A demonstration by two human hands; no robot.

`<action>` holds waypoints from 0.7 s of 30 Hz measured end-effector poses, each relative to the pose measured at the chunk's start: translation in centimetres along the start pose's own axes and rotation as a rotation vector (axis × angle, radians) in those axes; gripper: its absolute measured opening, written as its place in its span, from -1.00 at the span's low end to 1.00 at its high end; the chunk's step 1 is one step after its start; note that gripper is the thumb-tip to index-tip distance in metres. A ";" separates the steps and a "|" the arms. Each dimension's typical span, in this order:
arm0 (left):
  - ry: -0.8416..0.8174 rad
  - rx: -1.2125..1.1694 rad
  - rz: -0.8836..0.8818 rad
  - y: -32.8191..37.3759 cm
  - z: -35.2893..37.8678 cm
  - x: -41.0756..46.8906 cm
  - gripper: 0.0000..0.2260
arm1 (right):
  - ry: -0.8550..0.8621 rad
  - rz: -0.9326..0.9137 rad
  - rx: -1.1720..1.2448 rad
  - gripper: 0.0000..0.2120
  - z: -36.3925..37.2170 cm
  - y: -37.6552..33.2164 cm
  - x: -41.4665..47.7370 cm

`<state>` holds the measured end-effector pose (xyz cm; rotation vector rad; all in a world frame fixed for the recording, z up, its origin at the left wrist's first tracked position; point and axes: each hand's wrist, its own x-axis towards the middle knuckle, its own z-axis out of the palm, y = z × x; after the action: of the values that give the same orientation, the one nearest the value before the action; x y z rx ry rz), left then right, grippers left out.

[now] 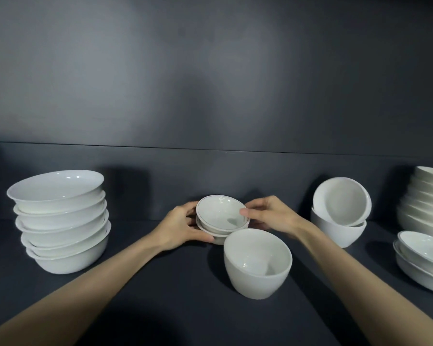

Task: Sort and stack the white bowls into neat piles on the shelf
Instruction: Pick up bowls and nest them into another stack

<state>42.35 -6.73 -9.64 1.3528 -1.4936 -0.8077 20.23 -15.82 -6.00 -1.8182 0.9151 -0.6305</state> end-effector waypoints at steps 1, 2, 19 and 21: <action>0.011 -0.007 0.004 0.1 -0.1 0.0 -0.32 | 0.001 0.001 0.004 -0.77 0.1 -0.2 0.0; 0.024 -0.018 0.008 0.3 -0.2 0.0 -0.33 | 0.000 0.002 0.015 -0.76 0.1 -0.5 0.0; 0.009 0.008 0.291 12.3 3.5 1.2 -0.48 | 0.208 -0.174 0.027 -0.54 -7.6 -6.2 -9.8; -0.019 0.001 0.306 13.4 5.8 1.5 -0.48 | 0.270 -0.182 -0.007 -0.54 -9.3 -5.7 -11.9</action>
<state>32.12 -6.50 0.85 1.0838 -1.6655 -0.6249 8.09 -9.70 2.69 -1.8648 0.9334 -1.0071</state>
